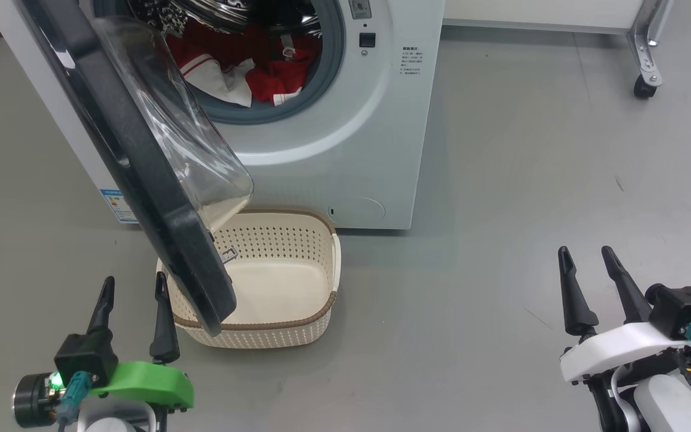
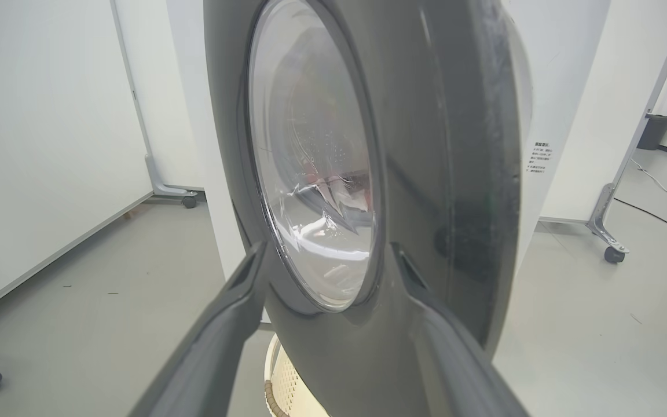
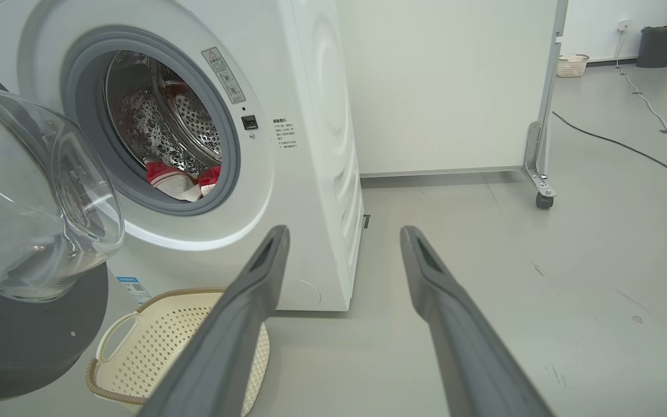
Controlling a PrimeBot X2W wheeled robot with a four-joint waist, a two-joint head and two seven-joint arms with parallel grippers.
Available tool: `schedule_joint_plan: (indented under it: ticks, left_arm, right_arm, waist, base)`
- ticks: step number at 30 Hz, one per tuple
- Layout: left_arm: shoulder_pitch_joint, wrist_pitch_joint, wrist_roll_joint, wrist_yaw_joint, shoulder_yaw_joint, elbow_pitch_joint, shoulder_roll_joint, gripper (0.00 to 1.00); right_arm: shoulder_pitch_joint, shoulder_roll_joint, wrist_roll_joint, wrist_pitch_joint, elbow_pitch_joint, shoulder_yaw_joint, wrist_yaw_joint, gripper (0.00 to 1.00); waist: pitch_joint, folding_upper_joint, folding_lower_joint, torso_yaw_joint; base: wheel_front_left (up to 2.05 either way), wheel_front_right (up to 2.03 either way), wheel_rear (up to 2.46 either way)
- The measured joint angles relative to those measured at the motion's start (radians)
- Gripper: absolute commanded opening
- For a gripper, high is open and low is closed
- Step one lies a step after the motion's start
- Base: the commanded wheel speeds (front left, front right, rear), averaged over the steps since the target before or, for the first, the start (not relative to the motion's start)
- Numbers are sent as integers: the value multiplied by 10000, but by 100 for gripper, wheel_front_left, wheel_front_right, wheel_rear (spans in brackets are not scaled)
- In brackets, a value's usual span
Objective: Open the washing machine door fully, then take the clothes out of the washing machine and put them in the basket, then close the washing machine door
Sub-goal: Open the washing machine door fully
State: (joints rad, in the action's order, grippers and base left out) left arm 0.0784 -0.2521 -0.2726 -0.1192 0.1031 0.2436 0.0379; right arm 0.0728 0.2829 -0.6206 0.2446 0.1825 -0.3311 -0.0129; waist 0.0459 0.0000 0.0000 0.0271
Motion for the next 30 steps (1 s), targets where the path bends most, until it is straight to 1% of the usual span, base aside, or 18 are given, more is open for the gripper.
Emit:
schedule_joint_plan:
  ticks: [14, 16, 21, 23, 30]
  left_arm:
    - [0, 0, -21, 0, 10, -10, 0, 100]
    - [0, 0, -67, 0, 13, -12, 0, 100]
    - [0, 0, -96, 0, 33, -12, 0, 100]
    - [0, 0, -127, 0, 38, -10, 0, 100]
    - [-3, 0, -150, 0, 38, 6, 0, 100]
  right_arm:
    - [-183, -196, 255, 2, -140, 337, 33, 100]
    - [-216, -228, 284, 2, -140, 359, 107, 100]
    - [-218, -284, 512, 2, -155, 408, 128, 100]
    - [-220, -299, 562, 2, -169, 426, 207, 100]
    - [-268, -362, 686, 2, -222, 510, 322, 100]
  waist:
    - [109, 0, 0, -11]
    - [106, 0, 0, -8]
    - [93, 0, 0, 4]
    - [86, 0, 0, 7]
    - [48, 0, 0, 7]
  base:
    - [0, 0, 0]
    - [0, 0, 0]
    - [0, 0, 0]
    - [0, 0, 0]
    - [0, 0, 0]
